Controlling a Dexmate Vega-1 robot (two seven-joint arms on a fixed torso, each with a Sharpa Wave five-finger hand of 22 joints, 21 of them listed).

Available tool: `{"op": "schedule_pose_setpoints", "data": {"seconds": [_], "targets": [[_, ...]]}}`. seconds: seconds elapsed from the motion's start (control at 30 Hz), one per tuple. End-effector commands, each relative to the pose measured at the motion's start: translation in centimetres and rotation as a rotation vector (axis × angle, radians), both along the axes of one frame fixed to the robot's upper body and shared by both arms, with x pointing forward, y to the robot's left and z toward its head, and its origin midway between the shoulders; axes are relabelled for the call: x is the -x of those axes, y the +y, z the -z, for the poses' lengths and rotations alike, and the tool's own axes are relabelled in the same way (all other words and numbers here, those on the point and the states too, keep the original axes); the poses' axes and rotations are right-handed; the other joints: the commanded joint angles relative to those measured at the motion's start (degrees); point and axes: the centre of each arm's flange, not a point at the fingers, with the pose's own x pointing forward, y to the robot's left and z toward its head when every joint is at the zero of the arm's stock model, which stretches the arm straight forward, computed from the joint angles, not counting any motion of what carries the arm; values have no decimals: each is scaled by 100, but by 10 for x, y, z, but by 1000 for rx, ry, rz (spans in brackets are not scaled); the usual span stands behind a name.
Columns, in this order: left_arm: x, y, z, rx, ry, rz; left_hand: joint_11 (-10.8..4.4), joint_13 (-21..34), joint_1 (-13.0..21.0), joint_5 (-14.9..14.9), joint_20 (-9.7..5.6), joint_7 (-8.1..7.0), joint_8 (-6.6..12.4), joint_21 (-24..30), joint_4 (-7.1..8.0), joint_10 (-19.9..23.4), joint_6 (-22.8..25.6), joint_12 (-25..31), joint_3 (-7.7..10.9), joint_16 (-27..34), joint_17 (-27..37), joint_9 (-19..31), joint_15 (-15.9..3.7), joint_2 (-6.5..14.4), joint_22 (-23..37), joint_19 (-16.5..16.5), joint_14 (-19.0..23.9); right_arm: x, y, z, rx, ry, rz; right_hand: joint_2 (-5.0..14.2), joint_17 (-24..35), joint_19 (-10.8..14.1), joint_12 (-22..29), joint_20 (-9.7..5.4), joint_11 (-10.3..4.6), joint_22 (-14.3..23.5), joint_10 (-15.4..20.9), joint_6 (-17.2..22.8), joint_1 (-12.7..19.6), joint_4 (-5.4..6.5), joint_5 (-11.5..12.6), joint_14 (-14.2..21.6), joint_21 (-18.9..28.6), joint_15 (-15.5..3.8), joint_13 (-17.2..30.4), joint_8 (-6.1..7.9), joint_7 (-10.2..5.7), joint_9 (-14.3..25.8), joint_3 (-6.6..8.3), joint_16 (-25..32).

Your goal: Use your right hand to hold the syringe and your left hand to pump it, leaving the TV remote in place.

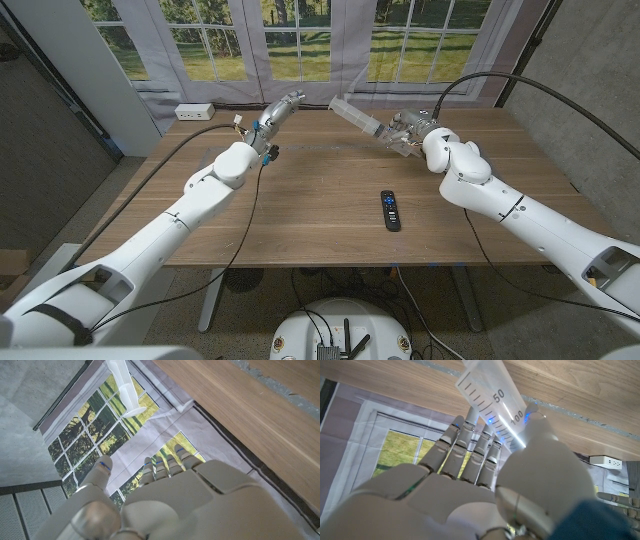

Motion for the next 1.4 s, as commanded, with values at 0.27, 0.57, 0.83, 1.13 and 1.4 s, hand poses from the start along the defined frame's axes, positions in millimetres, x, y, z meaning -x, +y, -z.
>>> {"op": "schedule_pose_setpoints", "data": {"seconds": [0.27,0.57,0.83,1.13,1.4], "targets": [[1,-6,-29,-153,-58,-6,-14,14,24,-17,4,32,-25,-40,-44,-104,-120,-20,-77,-10,5,10,-295,211,11,-223,-125,0,4,9,-52,-22,-44,597,35,82,-32,-271,-193,27,242,439,690,13,27,74,-27,-819,23,-10,-335,77,-42,-83],[-4,-9,-32,-192,-43,10,15,10,10,-17,-15,62,-18,-72,-75,-146,-168,-17,-117,-5,0,9,-279,200,8,-463,-154,-1,6,13,-51,-27,-61,598,51,71,-56,-278,-196,28,254,456,701,15,31,77,-38,-814,31,-23,-335,78,-59,-115],[-10,-12,-31,-213,-20,29,14,7,-6,-15,69,86,6,-84,-98,-149,-144,-5,-152,2,-4,9,-271,195,11,-717,-160,0,6,12,-56,-40,-68,604,69,59,-71,-287,-196,29,269,462,724,10,37,84,-45,-821,43,-36,-336,80,-69,-134],[-15,-19,-28,-235,-18,46,24,4,-55,-10,15,105,14,-101,-98,-163,-126,2,-212,-2,-5,5,-282,210,12,-1192,-211,0,7,10,-62,-37,-70,611,85,58,-86,-294,-194,30,285,453,718,22,40,94,-46,-817,53,-56,-336,81,-87,-154],[-15,-24,-25,-243,-18,61,-25,2,-79,-5,17,56,-7,-79,-91,-242,-191,-14,-230,-6,-8,0,-334,243,13,-1458,-266,-1,7,9,-63,-34,-70,625,104,58,-92,-294,-192,30,316,454,706,34,44,109,-48,-817,82,-76,-331,82,-108,-182]]}}
